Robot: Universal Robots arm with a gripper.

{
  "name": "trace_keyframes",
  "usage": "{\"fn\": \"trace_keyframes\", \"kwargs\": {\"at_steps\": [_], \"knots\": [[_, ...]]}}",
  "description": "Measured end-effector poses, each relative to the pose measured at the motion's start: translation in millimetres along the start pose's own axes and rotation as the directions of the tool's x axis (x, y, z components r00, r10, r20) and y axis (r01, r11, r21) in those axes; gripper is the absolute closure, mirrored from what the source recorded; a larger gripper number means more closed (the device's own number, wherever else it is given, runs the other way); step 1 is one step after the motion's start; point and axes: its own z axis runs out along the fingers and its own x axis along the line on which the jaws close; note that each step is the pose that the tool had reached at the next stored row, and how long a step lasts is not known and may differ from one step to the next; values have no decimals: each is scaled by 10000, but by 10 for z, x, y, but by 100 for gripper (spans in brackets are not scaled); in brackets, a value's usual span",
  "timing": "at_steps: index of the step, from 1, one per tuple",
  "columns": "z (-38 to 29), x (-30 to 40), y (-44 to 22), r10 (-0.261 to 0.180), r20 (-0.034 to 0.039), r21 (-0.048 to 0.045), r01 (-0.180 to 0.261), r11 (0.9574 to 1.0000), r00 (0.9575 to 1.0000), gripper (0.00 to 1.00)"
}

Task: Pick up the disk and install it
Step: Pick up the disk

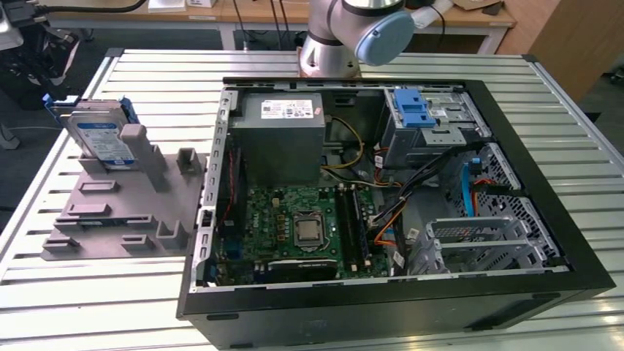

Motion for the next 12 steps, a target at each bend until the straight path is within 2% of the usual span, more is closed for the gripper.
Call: {"fn": "trace_keyframes", "kwargs": {"at_steps": [3, 6, 12], "knots": [[0, 0, 0, -525, -23, -1, 525, 9986, 9986, 89], [0, 0, 0, -1063, -47, -3, 1063, 9943, 9943, 89], [2, 0, -1, -2095, -90, -11, 2095, 9778, 9778, 89]]}}
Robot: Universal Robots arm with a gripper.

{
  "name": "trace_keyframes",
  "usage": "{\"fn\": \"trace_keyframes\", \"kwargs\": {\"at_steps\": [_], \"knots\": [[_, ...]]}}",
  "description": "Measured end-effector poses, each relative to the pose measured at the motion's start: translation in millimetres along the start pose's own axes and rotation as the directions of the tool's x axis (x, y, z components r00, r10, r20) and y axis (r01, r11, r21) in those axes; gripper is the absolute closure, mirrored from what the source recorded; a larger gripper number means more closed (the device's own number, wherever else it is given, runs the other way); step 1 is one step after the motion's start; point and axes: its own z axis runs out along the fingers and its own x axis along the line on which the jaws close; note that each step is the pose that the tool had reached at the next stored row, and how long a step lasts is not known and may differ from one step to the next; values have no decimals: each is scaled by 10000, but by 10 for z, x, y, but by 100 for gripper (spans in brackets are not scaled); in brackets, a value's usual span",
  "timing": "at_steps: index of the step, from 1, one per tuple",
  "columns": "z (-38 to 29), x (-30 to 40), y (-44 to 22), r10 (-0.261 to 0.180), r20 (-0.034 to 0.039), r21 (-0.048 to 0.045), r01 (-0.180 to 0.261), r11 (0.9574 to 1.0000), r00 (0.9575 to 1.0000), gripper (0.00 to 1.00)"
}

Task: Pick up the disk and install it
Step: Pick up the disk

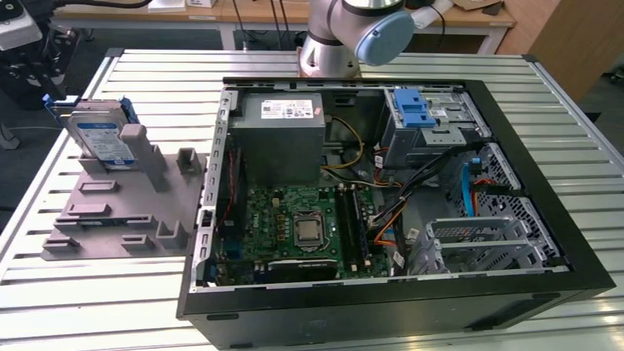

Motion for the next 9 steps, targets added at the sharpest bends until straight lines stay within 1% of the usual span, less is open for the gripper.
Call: {"fn": "trace_keyframes", "kwargs": {"at_steps": [4, 9], "knots": [[1, 0, 0, -502, -20, -1, 502, 9987, 9987, 89], [1, 0, 0, -584, -25, -2, 584, 9983, 9983, 89]]}}
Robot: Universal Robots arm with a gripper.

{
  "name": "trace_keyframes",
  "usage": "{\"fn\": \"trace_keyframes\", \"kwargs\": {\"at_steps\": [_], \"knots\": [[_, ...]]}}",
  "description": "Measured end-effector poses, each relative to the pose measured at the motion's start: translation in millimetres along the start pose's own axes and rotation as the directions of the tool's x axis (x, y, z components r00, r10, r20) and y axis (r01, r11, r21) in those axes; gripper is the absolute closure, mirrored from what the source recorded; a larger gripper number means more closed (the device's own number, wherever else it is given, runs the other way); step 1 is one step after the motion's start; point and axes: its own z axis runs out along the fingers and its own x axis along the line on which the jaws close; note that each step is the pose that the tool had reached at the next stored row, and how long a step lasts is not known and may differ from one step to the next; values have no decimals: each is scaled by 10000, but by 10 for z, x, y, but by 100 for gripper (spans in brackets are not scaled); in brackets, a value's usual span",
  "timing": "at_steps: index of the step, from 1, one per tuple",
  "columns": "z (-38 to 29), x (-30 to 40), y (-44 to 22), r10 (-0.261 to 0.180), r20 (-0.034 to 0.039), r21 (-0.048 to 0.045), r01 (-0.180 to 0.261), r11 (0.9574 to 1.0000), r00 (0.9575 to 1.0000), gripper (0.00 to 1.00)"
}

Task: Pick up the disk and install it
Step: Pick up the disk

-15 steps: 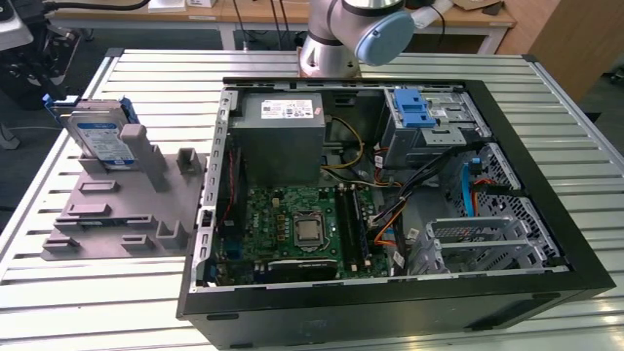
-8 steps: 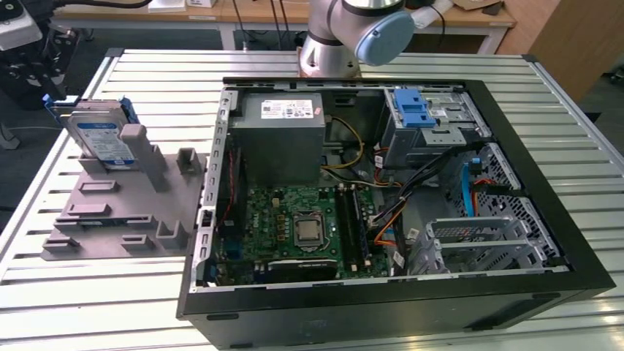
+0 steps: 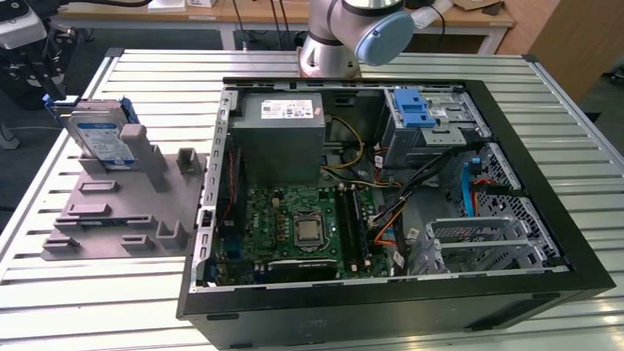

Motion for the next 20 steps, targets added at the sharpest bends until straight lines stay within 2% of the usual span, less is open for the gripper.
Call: {"fn": "trace_keyframes", "kwargs": {"at_steps": [12, 16, 20], "knots": [[0, 0, 0, -52, -2, 0, 52, 10000, 10000, 89], [0, 0, 0, -328, -14, 0, 328, 9995, 9995, 89], [0, 0, 0, -775, -32, -2, 775, 9970, 9970, 89]]}}
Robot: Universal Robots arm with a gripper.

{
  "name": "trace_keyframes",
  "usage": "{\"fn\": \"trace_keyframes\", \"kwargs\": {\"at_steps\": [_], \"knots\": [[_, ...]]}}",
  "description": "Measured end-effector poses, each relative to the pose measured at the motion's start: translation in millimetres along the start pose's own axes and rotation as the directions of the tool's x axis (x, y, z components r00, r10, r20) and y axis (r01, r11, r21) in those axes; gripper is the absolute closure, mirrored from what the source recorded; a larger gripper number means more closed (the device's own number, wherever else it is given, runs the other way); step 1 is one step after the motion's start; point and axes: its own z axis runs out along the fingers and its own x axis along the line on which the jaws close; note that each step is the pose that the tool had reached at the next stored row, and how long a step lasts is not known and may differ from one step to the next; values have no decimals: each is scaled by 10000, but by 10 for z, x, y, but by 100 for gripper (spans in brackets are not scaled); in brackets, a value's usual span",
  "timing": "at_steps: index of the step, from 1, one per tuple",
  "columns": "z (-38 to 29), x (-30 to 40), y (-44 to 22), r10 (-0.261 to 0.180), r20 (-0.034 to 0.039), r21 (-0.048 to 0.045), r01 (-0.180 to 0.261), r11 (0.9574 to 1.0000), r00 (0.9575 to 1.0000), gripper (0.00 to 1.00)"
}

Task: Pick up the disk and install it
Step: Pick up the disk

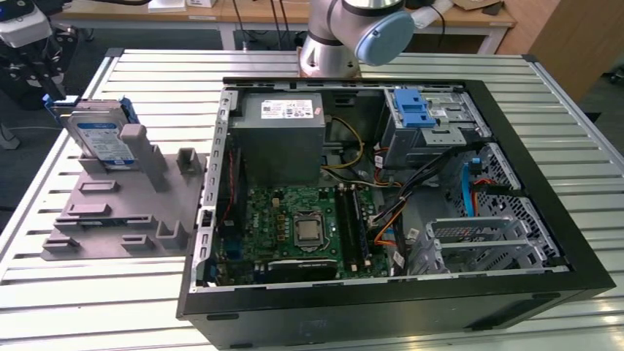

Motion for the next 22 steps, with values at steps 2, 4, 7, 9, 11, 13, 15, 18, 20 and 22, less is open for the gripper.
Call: {"fn": "trace_keyframes", "kwargs": {"at_steps": [2, 4, 7, 9, 11, 13, 15, 18, 20, 22], "knots": [[0, 0, 0, -236, -10, 0, 236, 9997, 9997, 89], [0, 0, 0, -442, -19, -1, 442, 9990, 9990, 89], [0, 0, 0, -661, -28, -2, 661, 9978, 9978, 89], [0, 0, 0, -808, -34, -2, 808, 9967, 9967, 89], [0, 0, 0, -930, -39, -3, 930, 9957, 9957, 89], [0, 0, 0, -1013, -44, -3, 1013, 9949, 9948, 89], [0, 0, 0, -1023, -44, -4, 1023, 9948, 9947, 89], [0, 0, 0, -1024, -44, -4, 1024, 9947, 9947, 89], [0, 0, 0, -1024, -44, -4, 1024, 9947, 9947, 89], [0, 0, 0, -1024, -44, -3, 1024, 9947, 9947, 89]]}}
